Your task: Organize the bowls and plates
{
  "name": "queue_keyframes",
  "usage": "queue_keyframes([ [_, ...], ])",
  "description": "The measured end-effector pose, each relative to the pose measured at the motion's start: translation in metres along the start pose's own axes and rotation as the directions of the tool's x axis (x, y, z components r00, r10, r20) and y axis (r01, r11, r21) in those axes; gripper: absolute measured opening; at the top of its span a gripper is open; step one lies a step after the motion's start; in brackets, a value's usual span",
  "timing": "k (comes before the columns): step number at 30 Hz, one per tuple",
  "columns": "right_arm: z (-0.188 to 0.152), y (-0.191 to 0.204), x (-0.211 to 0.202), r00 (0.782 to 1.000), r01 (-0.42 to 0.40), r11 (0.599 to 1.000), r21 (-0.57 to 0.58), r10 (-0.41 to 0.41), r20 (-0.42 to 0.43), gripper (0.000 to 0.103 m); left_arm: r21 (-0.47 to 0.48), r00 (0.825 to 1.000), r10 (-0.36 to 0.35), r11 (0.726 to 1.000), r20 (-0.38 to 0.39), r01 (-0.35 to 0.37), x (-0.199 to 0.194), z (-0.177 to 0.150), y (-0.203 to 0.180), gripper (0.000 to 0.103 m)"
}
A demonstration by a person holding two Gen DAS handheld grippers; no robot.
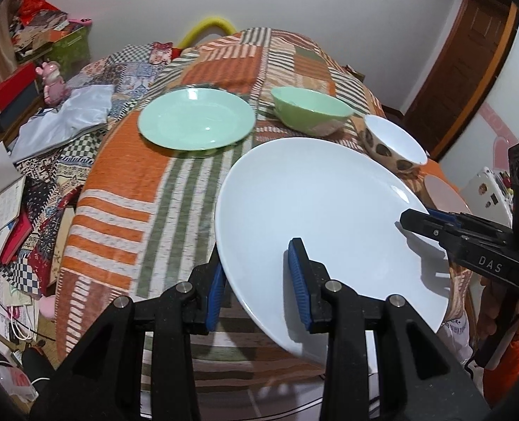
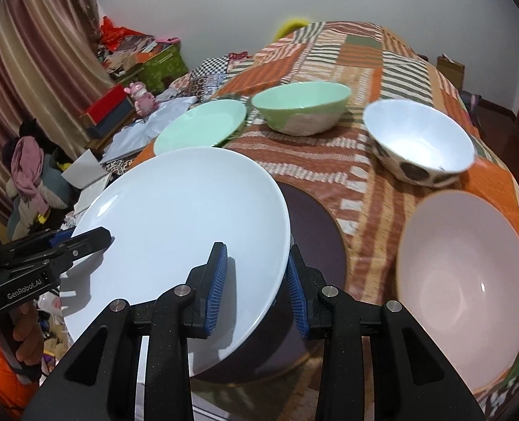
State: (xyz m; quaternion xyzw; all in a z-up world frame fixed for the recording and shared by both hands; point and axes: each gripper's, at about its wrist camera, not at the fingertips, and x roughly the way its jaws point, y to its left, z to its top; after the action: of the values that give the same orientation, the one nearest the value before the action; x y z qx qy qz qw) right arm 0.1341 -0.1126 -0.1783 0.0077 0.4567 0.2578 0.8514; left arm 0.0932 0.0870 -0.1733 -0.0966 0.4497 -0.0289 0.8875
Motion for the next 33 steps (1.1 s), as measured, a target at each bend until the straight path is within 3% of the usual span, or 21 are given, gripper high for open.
queue_keyframes([
  [22,-0.019,-0.014,0.008,0.998,0.056,0.997,0.055,-0.055,-0.033,0.03,-0.007,0.994,-0.054,0.999,-0.1,0.053,0.04,-0.011,-0.003,0.035],
  [33,-0.019,-0.014,0.014,0.996,0.09,0.994,0.058,-0.088,-0.026,0.03,-0.007,0.993,-0.04,0.999,-0.107,0.039,0.054,-0.005,0.001,0.035],
])
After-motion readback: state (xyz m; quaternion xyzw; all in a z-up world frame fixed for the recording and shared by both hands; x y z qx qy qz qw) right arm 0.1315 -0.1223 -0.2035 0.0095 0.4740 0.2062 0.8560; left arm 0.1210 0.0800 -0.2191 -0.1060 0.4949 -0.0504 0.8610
